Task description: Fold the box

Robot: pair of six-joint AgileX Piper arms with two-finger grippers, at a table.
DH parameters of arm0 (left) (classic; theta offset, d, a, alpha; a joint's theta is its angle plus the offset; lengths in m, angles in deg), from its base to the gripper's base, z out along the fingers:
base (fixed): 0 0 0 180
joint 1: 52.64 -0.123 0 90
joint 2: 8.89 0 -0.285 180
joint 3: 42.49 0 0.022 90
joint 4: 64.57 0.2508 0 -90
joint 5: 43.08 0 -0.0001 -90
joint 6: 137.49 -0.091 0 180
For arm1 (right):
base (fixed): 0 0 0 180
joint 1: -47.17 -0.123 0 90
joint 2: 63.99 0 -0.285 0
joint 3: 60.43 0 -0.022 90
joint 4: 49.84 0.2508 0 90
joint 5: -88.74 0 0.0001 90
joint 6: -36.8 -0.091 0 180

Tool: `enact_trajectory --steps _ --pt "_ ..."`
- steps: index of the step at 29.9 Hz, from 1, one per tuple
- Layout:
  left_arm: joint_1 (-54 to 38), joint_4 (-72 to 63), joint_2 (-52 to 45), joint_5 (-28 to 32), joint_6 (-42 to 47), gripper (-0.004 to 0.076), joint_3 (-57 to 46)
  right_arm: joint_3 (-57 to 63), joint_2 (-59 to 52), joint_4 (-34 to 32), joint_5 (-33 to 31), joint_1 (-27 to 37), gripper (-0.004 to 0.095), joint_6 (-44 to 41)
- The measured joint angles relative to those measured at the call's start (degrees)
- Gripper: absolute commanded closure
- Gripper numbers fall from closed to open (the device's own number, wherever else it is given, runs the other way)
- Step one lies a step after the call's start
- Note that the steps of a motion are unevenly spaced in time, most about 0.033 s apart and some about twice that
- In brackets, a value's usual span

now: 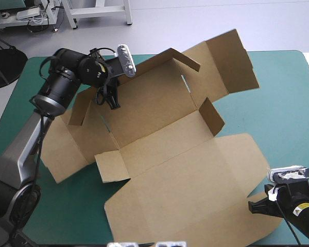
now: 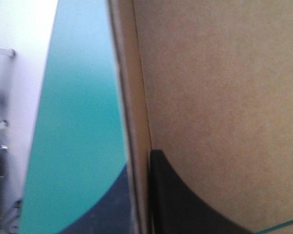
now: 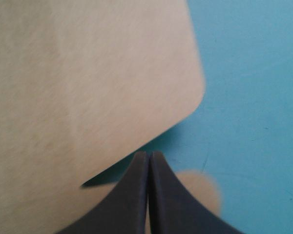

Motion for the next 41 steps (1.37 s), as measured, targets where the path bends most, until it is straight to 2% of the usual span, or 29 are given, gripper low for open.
enact_trajectory --steps 5,10,16,21,25,35,41 --pt "7.87 9.54 0.0 4.18 -0.37 0.0733 0.06 0.0 0.0 0.0 0.0 0.0 0.0926 0.0" --pt "14.45 13.44 0.0 5.38 -0.04 0.0733 0.06 0.0 0.0 0.0 0.0 0.0 0.0926 -0.07" --pt "19.4 20.41 0.0 7.06 6.27 0.0733 -0.83 0.0 0.0 0.0 0.0 0.0 0.0926 -0.07" --pt "20.22 29.79 0.0 11.99 15.52 0.0733 -5.81 0.0 0.0 0.0 0.07 0.0 0.0926 -0.07" --pt "22.1 37.64 -0.25 12.95 24.2 0.0733 -11.13 0.0 0.0 0.0 0.12 0.0 0.0926 -0.07" --pt "32.64 62.17 -5.6 15.85 54.36 0.0733 -31.66 -0.18 0.0 0.0 1.52 0.0 0.0925 -1.24" --pt "35.75 67.98 -6.37 16.06 60.91 0.0733 -37.69 -3.2 0.0 0.0 1.19 0.0 0.0925 -1.29"
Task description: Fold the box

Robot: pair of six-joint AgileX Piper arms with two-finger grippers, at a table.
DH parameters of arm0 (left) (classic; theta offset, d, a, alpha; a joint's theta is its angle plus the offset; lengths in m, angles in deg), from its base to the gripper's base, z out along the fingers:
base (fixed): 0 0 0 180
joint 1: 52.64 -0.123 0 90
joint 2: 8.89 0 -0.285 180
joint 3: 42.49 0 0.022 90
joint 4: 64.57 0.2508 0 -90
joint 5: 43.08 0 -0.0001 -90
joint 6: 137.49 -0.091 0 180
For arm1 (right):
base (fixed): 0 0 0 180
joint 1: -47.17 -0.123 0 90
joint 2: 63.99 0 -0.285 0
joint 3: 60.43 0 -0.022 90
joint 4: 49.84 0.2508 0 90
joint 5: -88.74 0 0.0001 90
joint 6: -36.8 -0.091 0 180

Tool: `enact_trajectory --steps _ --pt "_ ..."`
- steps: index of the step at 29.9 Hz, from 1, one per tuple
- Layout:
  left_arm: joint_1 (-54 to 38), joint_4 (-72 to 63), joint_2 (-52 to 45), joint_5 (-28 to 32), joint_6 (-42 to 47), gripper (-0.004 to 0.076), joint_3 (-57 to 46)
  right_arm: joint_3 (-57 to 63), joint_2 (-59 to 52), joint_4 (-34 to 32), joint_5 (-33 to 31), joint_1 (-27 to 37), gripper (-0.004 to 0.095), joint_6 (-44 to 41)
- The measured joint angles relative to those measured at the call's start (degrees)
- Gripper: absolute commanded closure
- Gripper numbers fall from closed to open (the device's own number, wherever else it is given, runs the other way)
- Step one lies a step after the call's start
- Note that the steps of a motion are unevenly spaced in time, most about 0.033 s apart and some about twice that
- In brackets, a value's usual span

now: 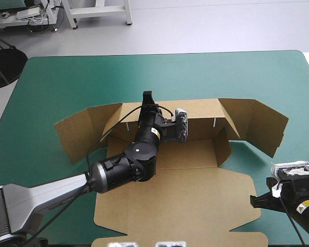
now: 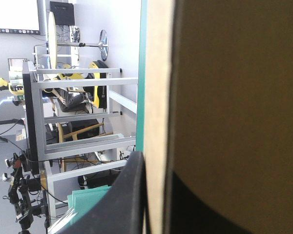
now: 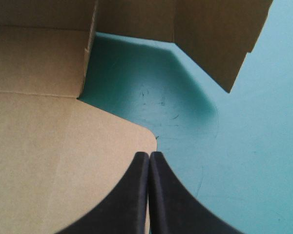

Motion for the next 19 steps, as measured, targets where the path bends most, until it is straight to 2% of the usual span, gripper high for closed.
enact_trajectory --steps 9,19 --pt "2.89 3.03 -0.56 -1.88 5.07 0.0733 -2.6 -8.92 1.18 0.0 -1.56 0.0 0.0925 -1.0" --pt "6.43 2.83 -0.89 -3.98 10.58 0.0733 -2.74 -25.2 17.61 0.17 -2.09 0.0 0.0925 -1.5"
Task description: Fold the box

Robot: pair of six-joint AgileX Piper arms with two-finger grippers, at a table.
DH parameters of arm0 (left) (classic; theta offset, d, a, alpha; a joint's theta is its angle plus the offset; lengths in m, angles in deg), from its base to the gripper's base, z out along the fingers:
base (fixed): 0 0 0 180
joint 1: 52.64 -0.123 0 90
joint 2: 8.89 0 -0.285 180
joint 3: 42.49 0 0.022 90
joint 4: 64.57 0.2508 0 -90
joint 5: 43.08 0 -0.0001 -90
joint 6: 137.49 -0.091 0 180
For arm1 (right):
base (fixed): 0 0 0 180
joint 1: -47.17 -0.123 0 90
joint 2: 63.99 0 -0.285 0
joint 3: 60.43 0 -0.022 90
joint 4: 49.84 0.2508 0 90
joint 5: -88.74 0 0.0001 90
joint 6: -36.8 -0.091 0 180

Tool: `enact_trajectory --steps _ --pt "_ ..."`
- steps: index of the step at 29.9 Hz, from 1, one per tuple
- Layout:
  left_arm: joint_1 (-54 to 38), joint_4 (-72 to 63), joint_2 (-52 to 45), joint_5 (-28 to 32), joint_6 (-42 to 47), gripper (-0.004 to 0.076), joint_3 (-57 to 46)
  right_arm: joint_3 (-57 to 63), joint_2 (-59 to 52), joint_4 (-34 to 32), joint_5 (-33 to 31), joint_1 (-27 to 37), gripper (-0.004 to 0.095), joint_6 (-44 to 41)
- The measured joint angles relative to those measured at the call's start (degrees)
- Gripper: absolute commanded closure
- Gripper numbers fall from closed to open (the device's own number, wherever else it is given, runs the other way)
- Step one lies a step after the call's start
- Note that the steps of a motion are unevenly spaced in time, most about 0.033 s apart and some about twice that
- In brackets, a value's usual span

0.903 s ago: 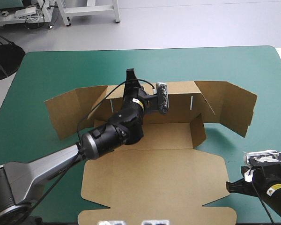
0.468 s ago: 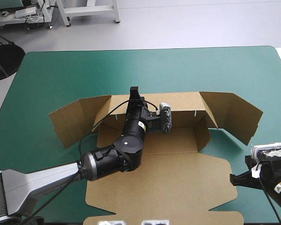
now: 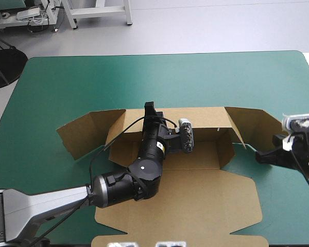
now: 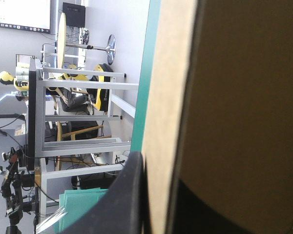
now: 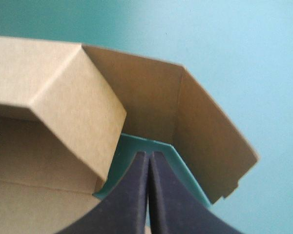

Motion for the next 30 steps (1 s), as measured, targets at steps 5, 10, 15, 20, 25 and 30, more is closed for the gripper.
enact_trajectory --steps 5,10,15,20,25,30 --pt "1.44 -0.22 -0.07 -0.02 0.69 0.0733 0.0 -10.24 10.69 0.0 -0.75 0.0 0.0925 0.11" --pt "1.56 -0.88 -0.02 -0.07 0.8 0.0733 0.0 -21.59 22.59 1.14 -5.39 0.0 0.0925 1.72" --pt "1.62 0.33 1.02 -0.7 0.86 0.0733 -0.37 -30.72 34.28 3.37 -9.45 0.0 0.0925 3.08" --pt "1.62 2.62 2.1 -1.3 1.0 0.0733 -1.26 -33.94 42.58 4.37 -11.83 0.0 0.0925 3.77" --pt "1.74 3.24 2.17 -1.49 1.24 0.0733 -1.77 -33.99 47.96 4.37 -13.39 0.0 0.0925 3.95" --pt "1.84 3.37 2.17 -1.77 1.38 0.0733 -1.84 -33.99 49.37 4.37 -16.24 0.0 0.0925 4.65"
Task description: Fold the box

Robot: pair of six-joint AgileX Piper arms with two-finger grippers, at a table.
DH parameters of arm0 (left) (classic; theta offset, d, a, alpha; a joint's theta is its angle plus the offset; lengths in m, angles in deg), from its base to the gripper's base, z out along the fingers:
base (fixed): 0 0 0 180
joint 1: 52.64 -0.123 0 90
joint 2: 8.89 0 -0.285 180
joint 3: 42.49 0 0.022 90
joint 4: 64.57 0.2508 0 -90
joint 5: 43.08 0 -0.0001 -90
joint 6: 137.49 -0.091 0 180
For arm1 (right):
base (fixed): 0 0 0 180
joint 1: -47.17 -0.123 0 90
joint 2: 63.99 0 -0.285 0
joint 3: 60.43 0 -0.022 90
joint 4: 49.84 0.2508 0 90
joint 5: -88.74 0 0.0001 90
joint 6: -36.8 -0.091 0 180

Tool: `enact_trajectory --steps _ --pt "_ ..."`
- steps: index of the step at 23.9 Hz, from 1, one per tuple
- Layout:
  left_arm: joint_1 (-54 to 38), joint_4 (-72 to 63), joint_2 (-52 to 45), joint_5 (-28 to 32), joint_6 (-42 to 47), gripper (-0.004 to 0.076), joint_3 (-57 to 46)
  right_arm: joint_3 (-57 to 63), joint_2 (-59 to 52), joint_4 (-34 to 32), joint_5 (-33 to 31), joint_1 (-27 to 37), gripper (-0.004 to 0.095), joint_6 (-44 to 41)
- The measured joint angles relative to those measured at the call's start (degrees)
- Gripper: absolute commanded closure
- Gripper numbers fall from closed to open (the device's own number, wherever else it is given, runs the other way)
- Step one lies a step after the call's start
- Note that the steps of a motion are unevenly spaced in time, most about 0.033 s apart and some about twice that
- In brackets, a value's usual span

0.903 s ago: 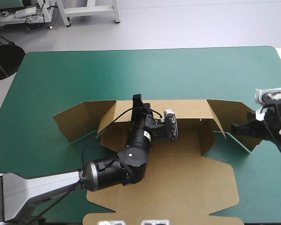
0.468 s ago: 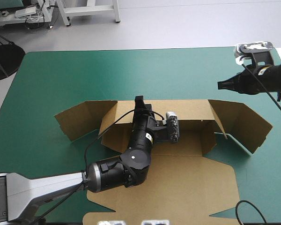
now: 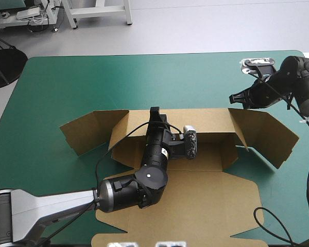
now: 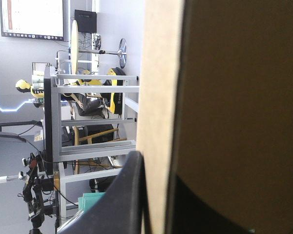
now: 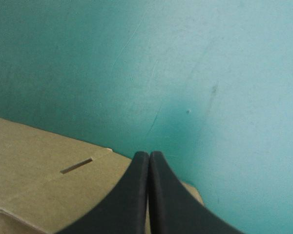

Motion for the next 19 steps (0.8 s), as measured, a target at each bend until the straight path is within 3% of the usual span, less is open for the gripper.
enact_trajectory --steps 8,19 --pt "0.05 0.11 0.06 -0.36 1.22 0.0733 0.0 1.2 -0.75 1.23 -1.27 0.0 0.0925 0.7" --pt "0.05 0.81 0.39 -0.76 4.08 0.0733 0.0 11.63 -9.36 4.31 -1.29 0.0 0.0926 2.3"
